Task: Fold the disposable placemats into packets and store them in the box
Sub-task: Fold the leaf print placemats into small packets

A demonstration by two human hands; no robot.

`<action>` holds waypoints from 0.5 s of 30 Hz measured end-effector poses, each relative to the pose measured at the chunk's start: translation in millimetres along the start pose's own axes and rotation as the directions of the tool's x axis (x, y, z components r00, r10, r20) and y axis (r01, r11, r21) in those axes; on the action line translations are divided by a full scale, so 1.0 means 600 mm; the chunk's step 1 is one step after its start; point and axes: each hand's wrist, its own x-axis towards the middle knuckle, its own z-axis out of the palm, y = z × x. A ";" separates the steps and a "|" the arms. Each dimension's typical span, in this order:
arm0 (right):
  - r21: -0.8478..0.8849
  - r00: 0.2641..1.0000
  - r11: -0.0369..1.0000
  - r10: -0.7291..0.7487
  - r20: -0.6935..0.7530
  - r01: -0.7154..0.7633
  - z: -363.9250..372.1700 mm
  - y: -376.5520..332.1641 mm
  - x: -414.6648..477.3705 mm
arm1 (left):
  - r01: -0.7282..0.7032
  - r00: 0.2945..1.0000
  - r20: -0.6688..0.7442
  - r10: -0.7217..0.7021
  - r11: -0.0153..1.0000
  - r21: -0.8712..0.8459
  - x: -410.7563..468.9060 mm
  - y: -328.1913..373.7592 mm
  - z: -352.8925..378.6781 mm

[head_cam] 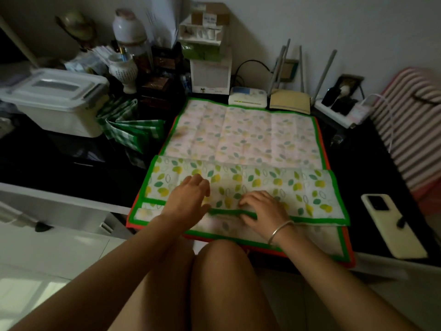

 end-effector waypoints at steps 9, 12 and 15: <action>-0.019 0.996 0.998 -0.064 -0.055 0.063 0.023 0.029 -0.026 | -0.222 0.967 0.141 0.213 0.974 0.049 0.021 -0.031 0.024; -0.061 0.985 0.994 -0.098 -0.145 0.090 0.028 0.024 -0.020 | -0.254 0.966 0.072 0.249 0.965 0.067 0.018 -0.034 0.030; -0.064 0.975 0.993 -0.107 -0.196 0.097 0.029 0.022 -0.007 | -0.284 0.958 -0.027 0.287 0.956 0.077 0.018 -0.030 0.035</action>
